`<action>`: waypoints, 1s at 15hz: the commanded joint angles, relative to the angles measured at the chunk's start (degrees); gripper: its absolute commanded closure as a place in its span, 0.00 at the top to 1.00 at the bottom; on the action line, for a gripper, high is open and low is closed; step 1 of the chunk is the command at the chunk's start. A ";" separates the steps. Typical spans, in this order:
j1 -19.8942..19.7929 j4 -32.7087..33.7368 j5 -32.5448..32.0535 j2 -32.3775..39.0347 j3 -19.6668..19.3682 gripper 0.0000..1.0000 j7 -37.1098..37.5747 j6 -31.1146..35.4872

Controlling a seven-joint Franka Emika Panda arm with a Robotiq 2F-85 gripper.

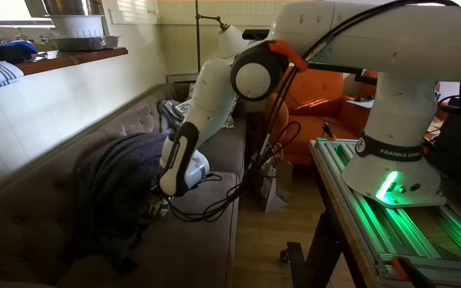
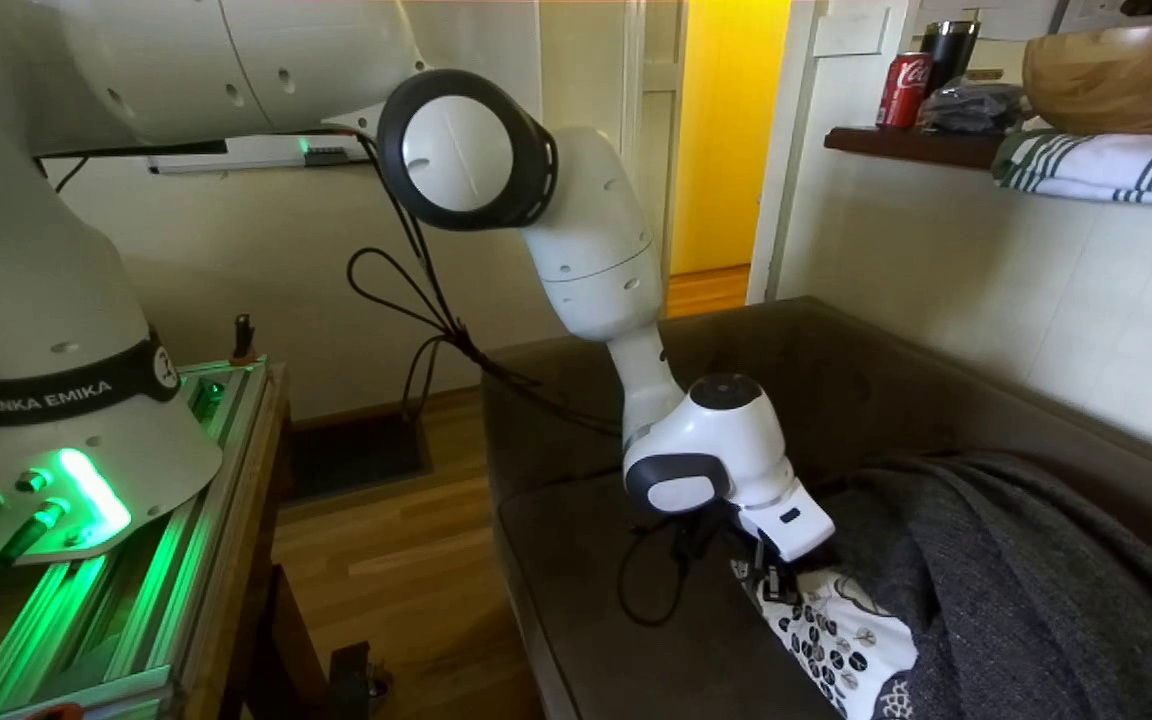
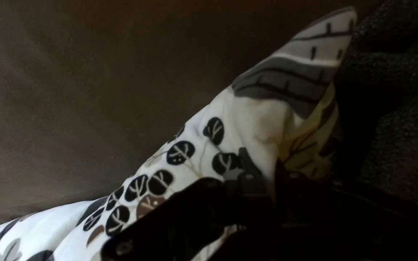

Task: Put the left pillow upright

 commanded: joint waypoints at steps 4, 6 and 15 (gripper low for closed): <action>-7.27 -9.20 -5.81 -6.13 9.07 0.03 -11.65 -4.75; -11.07 -14.27 -6.87 -9.44 12.10 0.03 -16.21 -4.89; -24.77 -29.10 -9.67 -21.27 19.68 0.03 -28.00 -11.21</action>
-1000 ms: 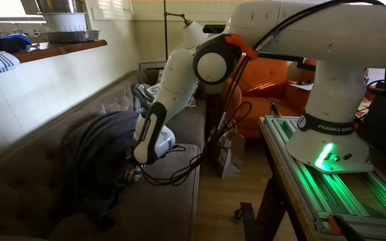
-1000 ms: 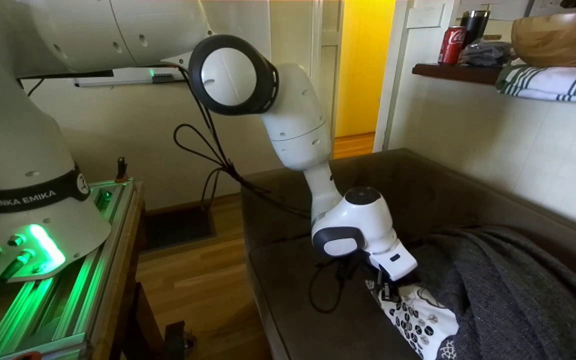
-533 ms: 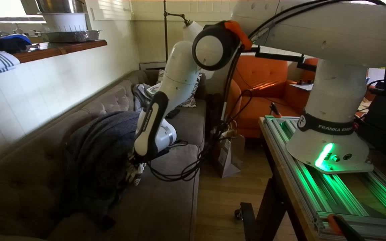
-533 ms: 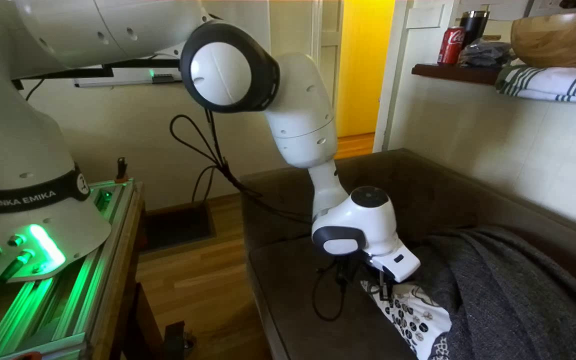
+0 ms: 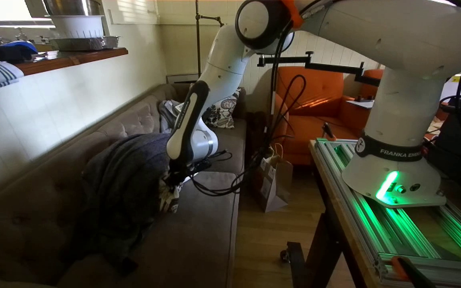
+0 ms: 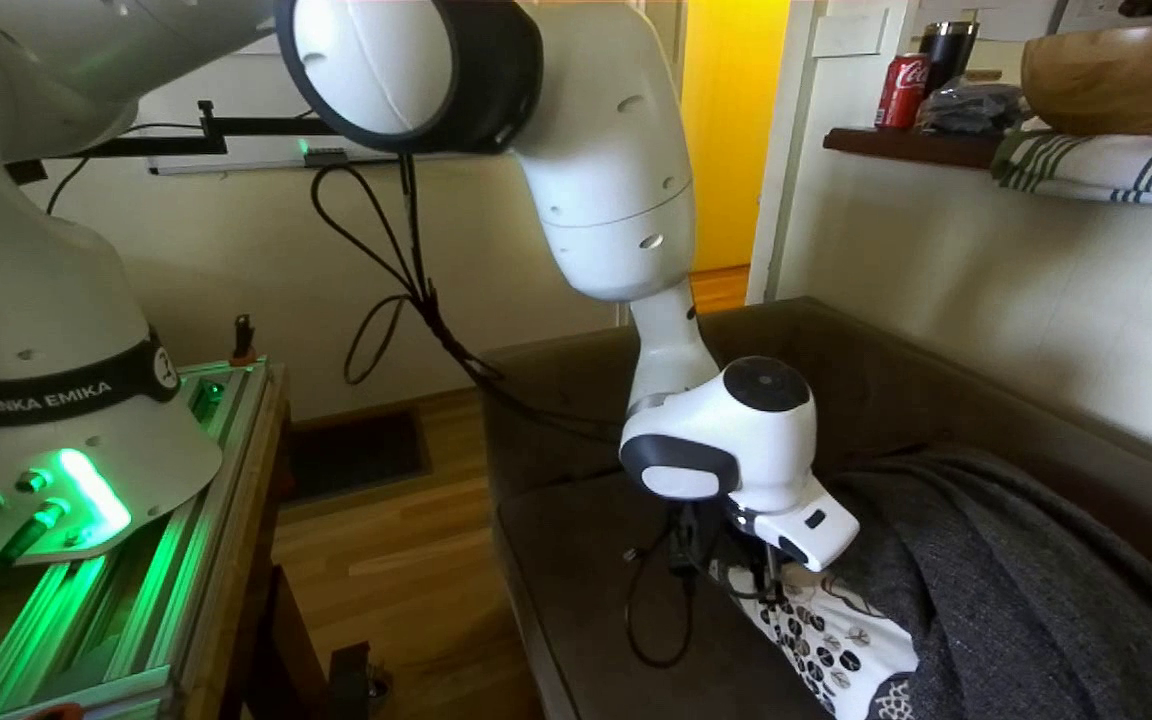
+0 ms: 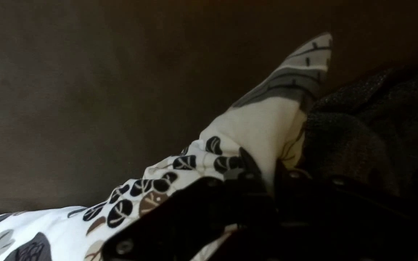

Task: Put the left pillow upright

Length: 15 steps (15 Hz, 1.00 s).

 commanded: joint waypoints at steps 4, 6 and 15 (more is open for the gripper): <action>-10.79 -17.18 -2.01 -12.35 6.77 0.03 -7.42 -8.13; -13.30 -20.12 -1.61 -14.74 7.78 0.03 -9.22 -10.21; -20.66 -35.01 0.37 -26.53 9.70 0.03 -14.08 -20.15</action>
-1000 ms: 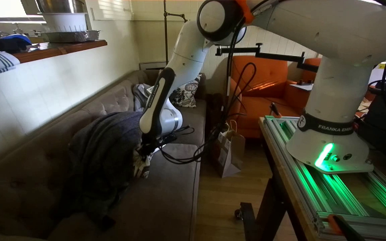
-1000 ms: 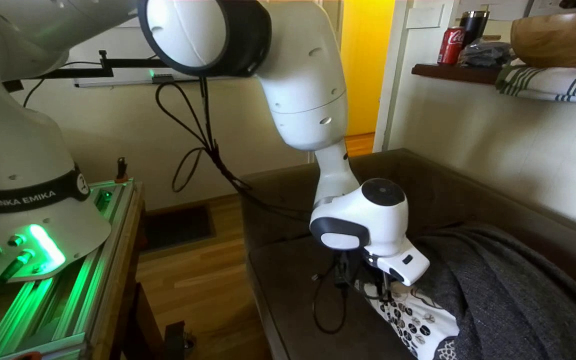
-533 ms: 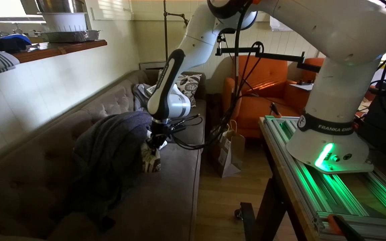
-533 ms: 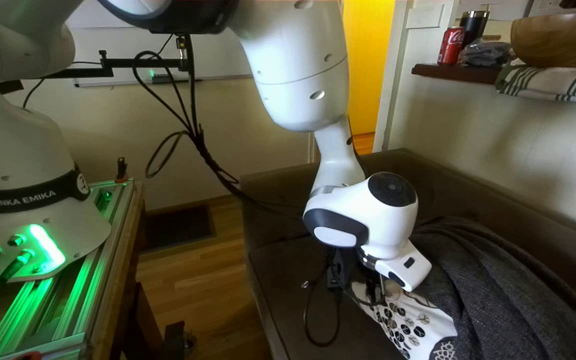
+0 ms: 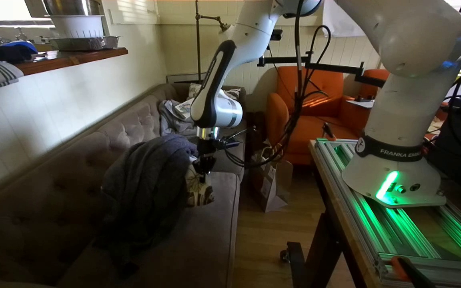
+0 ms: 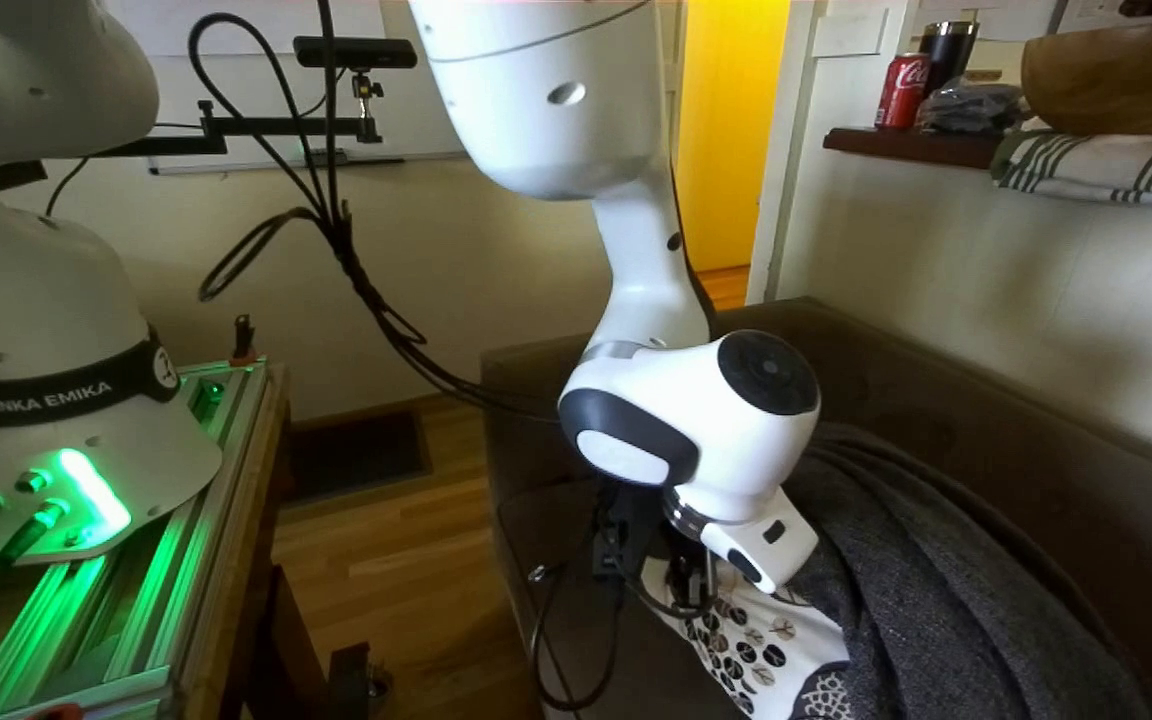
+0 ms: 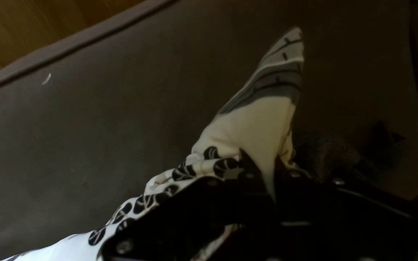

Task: Put the left pillow upright

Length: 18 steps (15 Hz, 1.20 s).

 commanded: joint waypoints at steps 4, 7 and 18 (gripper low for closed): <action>-0.39 -17.12 0.94 -17.74 -0.55 0.03 4.38 -14.15; -0.22 -18.10 2.03 -24.32 0.47 0.02 10.09 -15.98; 24.99 -7.35 8.24 -34.06 -15.38 0.02 16.29 -1.98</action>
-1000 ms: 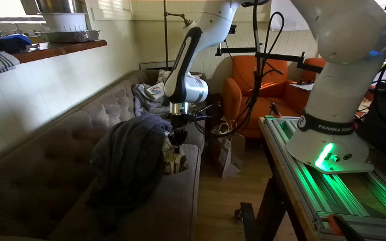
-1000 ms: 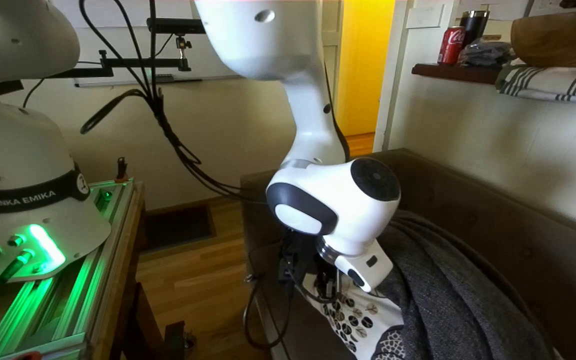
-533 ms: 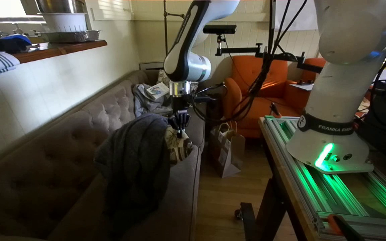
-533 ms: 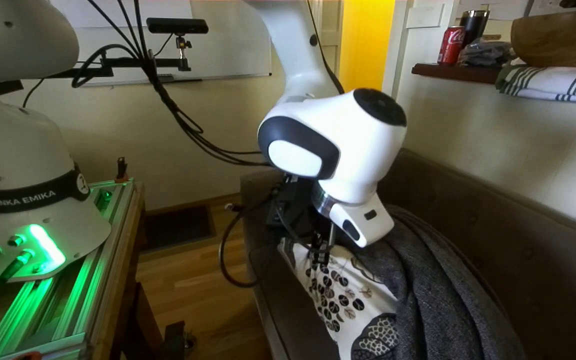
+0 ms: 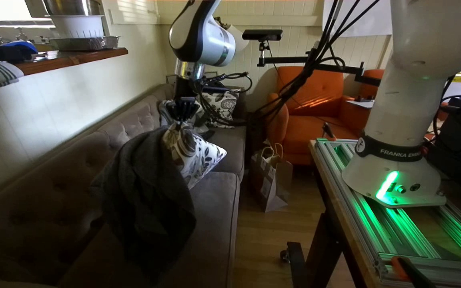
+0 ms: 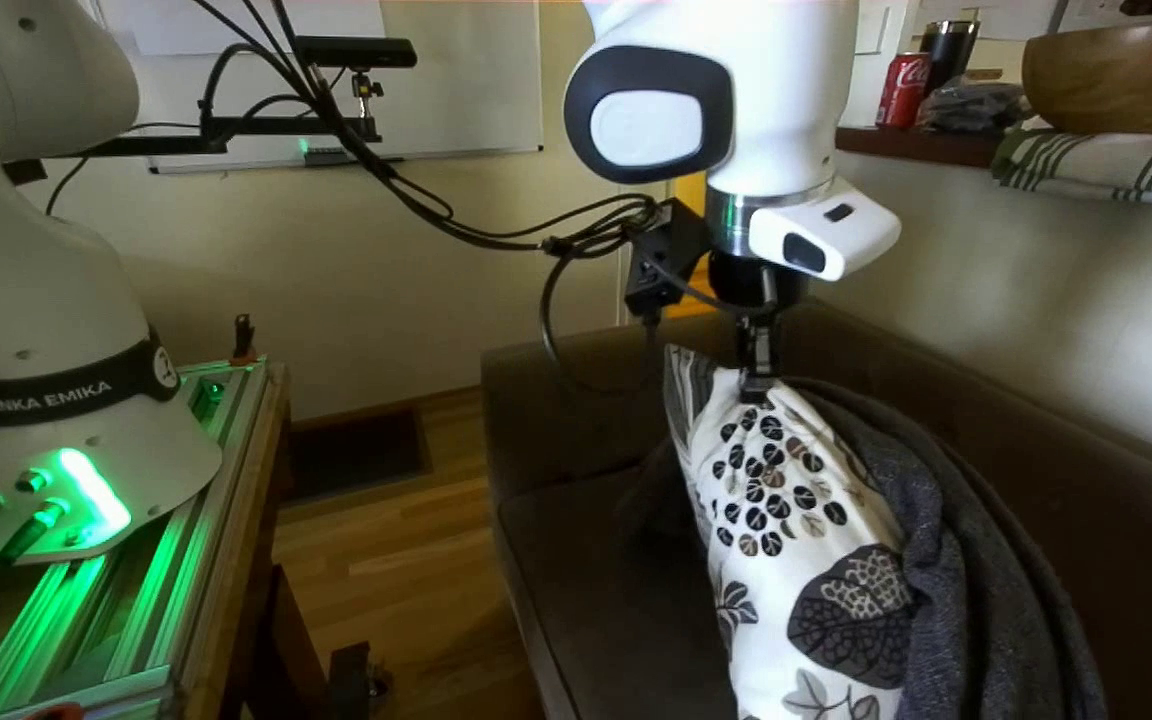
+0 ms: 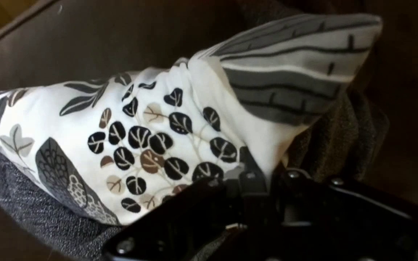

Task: Put the left pillow upright

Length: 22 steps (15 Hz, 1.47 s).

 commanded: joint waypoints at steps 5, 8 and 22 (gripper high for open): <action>21.86 13.21 -18.26 5.37 -20.02 0.02 13.49 9.60; 30.46 24.31 -27.18 13.36 -27.64 0.02 18.75 8.15; 47.63 17.70 -32.38 19.99 -54.57 0.74 34.66 7.95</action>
